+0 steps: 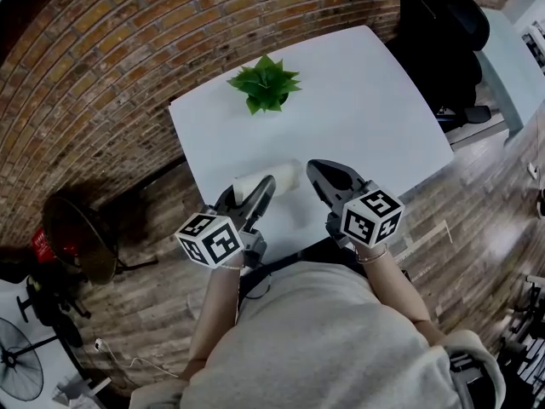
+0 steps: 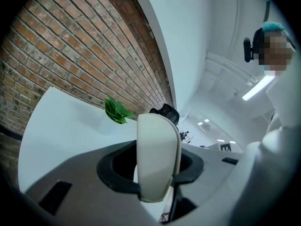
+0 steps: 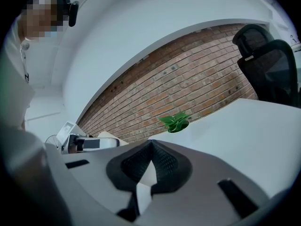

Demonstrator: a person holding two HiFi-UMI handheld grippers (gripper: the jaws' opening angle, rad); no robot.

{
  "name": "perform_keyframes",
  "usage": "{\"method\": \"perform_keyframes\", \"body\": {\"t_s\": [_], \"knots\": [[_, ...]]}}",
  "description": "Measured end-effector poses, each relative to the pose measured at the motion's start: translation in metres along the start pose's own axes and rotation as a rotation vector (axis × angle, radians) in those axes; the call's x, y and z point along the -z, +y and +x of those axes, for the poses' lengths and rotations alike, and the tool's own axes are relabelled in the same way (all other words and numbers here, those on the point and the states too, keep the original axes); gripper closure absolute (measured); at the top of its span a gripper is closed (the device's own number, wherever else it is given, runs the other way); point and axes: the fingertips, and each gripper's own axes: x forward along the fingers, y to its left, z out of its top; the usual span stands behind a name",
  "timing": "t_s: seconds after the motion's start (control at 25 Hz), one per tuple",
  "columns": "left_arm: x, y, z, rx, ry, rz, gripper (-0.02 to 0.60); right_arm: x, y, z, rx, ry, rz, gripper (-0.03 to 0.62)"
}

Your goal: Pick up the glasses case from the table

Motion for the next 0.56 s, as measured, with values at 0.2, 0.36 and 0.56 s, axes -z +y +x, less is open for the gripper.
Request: {"method": "perform_keyframes", "body": {"t_s": [0.2,0.36,0.56], "knots": [[0.0006,0.0011,0.0014,-0.005,0.005,0.001,0.422,0.0014,0.0020,0.0028,0.004,0.034,-0.061,0.595],[0.0017,0.0000,0.0021,0.001,0.002,-0.005,0.422,0.0033,0.0067,0.0058,-0.019,0.053,-0.079,0.595],[0.0004,0.0004,0.0038,-0.002,-0.004,-0.006,0.422,0.0038,0.0054,0.0063,-0.030,0.060,-0.063,0.595]]}}
